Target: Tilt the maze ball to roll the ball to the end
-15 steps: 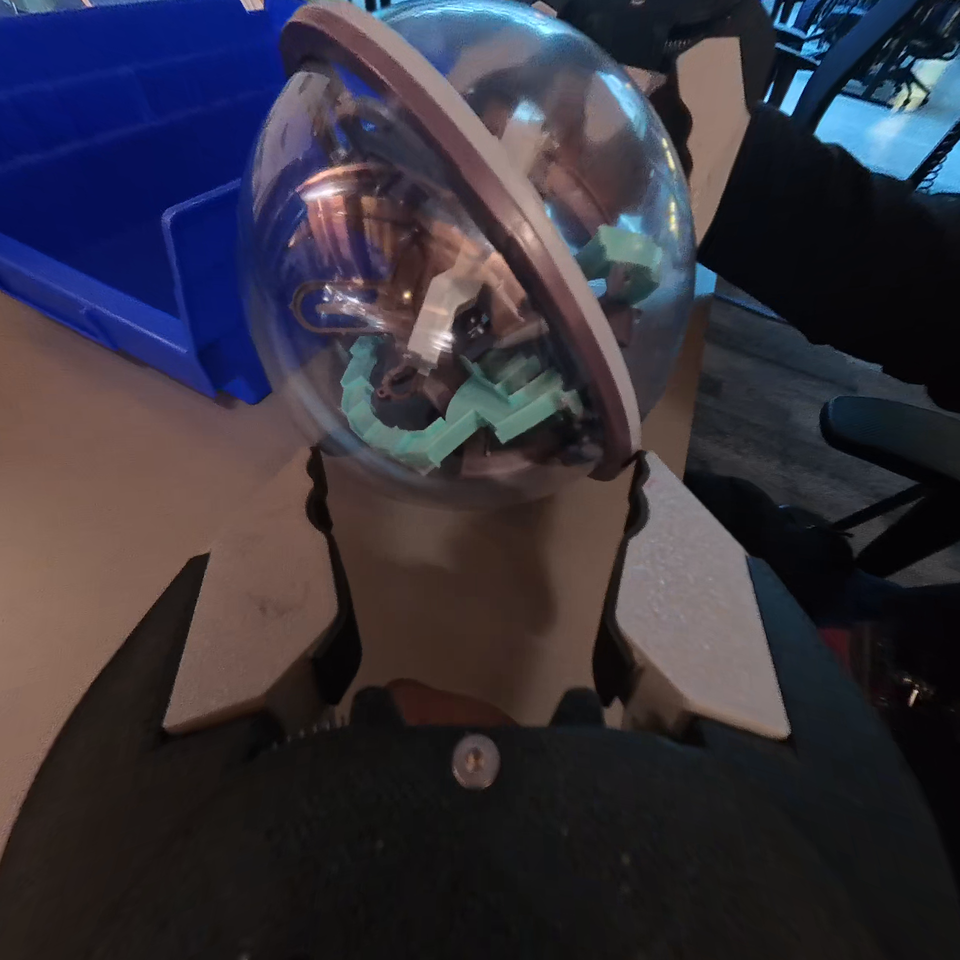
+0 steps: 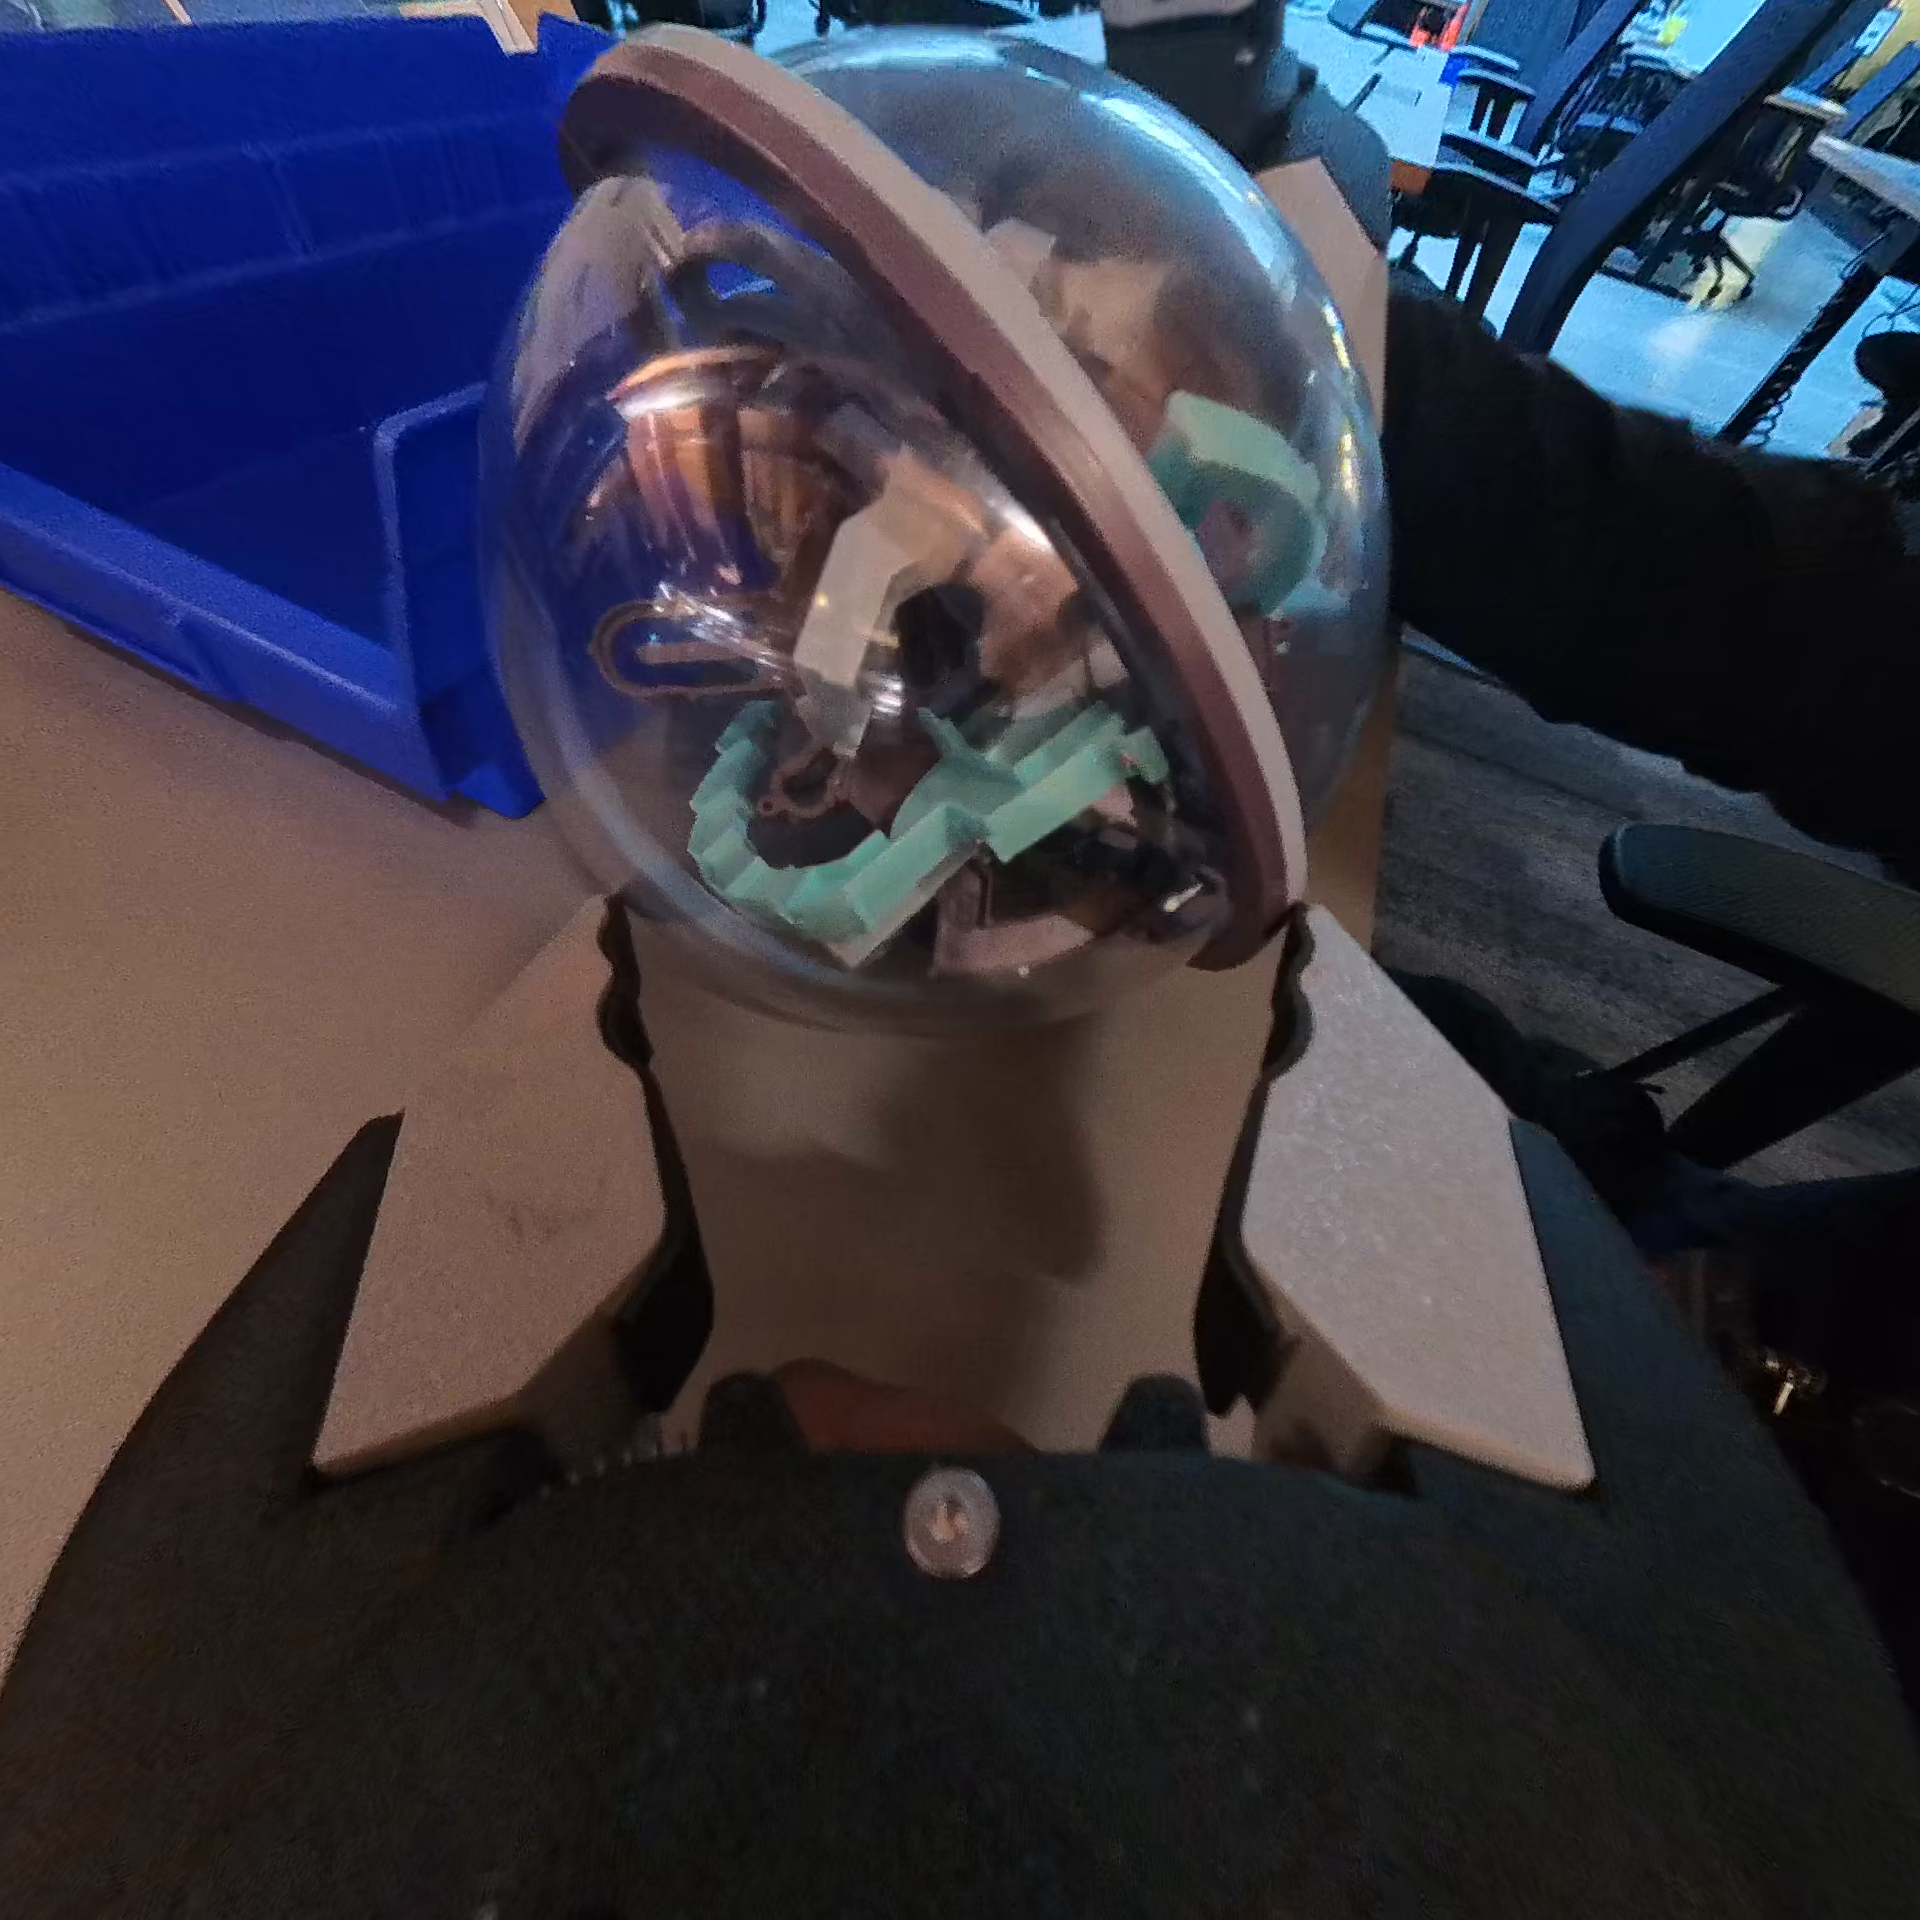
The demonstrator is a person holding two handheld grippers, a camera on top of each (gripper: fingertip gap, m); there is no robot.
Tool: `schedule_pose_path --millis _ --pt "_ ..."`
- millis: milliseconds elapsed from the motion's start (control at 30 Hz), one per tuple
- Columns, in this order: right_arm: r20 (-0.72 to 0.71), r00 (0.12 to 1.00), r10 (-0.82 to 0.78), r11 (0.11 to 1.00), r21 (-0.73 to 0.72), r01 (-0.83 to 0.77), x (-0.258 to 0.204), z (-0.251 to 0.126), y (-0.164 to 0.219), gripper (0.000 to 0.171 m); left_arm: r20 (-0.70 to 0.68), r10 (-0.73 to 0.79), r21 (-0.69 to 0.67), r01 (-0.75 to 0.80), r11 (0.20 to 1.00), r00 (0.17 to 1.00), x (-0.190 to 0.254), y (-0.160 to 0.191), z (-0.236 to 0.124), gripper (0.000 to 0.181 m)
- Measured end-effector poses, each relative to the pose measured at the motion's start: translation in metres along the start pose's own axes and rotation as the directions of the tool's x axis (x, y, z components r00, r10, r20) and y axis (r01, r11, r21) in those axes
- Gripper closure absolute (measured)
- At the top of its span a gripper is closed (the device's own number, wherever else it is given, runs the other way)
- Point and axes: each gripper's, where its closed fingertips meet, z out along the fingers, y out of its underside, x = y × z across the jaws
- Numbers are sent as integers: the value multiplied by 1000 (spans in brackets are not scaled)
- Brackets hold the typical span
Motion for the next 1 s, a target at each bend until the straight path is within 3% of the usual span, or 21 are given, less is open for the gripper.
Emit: schedule_pose_path --millis 167,233,300,400,500,667,1000 --pt "-124 992 -2 1000 -3 1 -3 -3 4 31 -10 -4 11 4 1000 1000 2 0 -6 74" --pt "-165 986 -12 1000 2 13 -7 -5 3 32 -46 -17 -3 17 1000 999 9 1 -6 66" --pt "-181 983 -44 999 -7 43 -11 -6 3 33 -28 10 -21 -11 1000 1000 7 4 -3 68" --pt "-177 981 -81 996 8 83 -9 -15 -3 31 -24 19 -36 -20 999 1000 6 6 2 70" --pt "-109 994 11 998 56 -5 3 -24 -9 31 -26 15 -26 -16 1000 1000 4 3 4 72" --pt "46 996 78 996 -35 -77 -1 -6 8 28 -34 6 -15 -6 1000 999 0 0 7 73" --pt "-42 997 67 995 74 -64 -12 -5 8 26 -50 80 -15 -81 997 996 6 -1 5 70"
